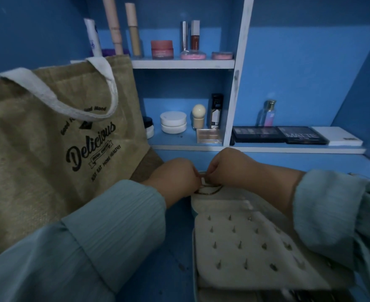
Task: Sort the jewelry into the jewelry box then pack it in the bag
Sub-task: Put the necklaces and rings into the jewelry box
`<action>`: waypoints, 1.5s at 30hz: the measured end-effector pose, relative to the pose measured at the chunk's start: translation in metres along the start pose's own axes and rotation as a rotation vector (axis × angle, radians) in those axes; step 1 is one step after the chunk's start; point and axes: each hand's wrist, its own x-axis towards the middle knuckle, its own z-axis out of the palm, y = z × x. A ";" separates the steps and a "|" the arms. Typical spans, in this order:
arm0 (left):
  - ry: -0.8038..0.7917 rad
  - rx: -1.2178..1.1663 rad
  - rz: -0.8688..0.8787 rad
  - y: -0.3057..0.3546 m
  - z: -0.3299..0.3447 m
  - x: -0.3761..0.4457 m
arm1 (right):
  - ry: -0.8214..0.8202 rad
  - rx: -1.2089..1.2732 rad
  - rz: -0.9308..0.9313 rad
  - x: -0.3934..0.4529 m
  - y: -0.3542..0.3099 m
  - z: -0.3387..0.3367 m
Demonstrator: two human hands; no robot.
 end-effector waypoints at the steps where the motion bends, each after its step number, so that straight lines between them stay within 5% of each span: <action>1: -0.003 0.000 0.002 0.000 0.000 -0.001 | -0.016 0.008 -0.007 -0.002 0.000 -0.002; 8: 0.037 -0.019 0.048 0.000 0.000 -0.014 | -0.013 -0.109 -0.035 -0.010 -0.005 -0.003; 17: -0.020 0.060 0.057 -0.001 -0.006 -0.022 | -0.020 0.024 -0.084 -0.018 0.003 -0.008; 24: 0.016 0.266 0.107 0.002 -0.009 -0.031 | -0.044 0.020 -0.086 -0.030 0.006 -0.011; 33: -0.059 0.043 0.119 0.005 -0.022 -0.033 | -0.133 0.029 -0.106 -0.040 0.005 -0.016; 45: -0.014 0.389 0.179 0.008 -0.019 -0.046 | -0.190 -0.030 -0.211 -0.041 0.003 -0.013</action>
